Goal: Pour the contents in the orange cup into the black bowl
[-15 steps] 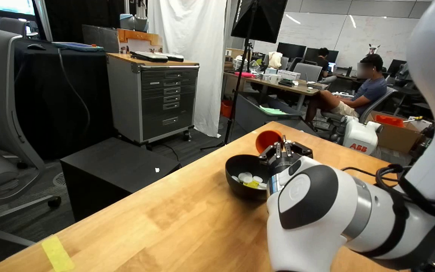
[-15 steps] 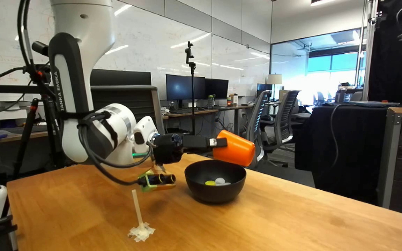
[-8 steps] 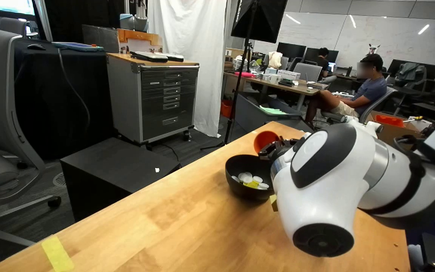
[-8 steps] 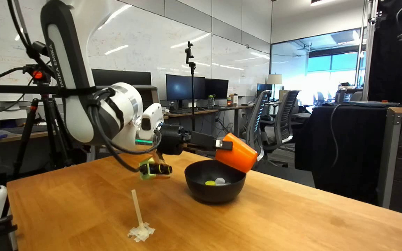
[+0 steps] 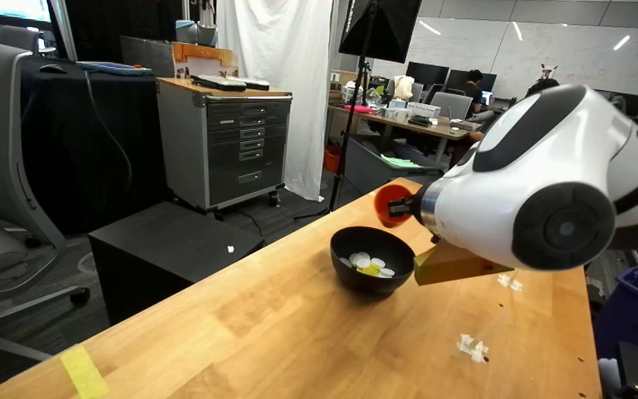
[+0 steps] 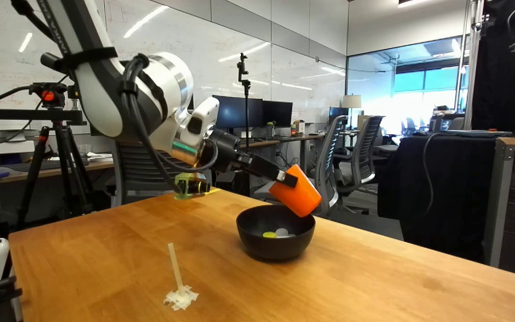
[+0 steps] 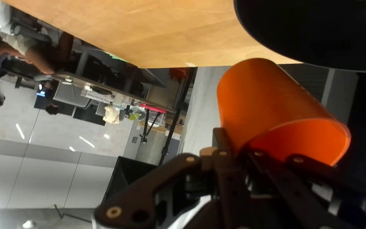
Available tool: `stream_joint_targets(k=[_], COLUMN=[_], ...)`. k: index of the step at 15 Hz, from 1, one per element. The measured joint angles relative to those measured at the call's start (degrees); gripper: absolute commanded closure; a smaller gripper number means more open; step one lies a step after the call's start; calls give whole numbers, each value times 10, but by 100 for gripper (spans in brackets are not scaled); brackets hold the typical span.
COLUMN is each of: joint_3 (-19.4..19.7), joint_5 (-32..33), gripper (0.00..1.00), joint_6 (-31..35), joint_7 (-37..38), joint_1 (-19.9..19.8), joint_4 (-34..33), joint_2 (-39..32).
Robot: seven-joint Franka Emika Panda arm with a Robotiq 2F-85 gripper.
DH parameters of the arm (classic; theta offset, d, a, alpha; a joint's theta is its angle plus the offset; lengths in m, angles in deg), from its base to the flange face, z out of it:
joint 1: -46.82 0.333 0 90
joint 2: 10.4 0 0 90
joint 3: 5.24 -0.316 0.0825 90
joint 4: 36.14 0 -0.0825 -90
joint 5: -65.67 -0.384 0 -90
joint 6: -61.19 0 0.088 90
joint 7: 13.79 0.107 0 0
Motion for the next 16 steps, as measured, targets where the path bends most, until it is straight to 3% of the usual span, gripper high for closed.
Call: stream_joint_targets(k=[5,10,16], joint_3=[45,108,156], joint_5=[-2,-32,-173], gripper=[92,93,93], joint_6=[197,392,534], joint_7=[-10,-57,-202], joint_1=[-40,-85,-138], joint_4=[24,25,27], joint_2=[92,137,114])
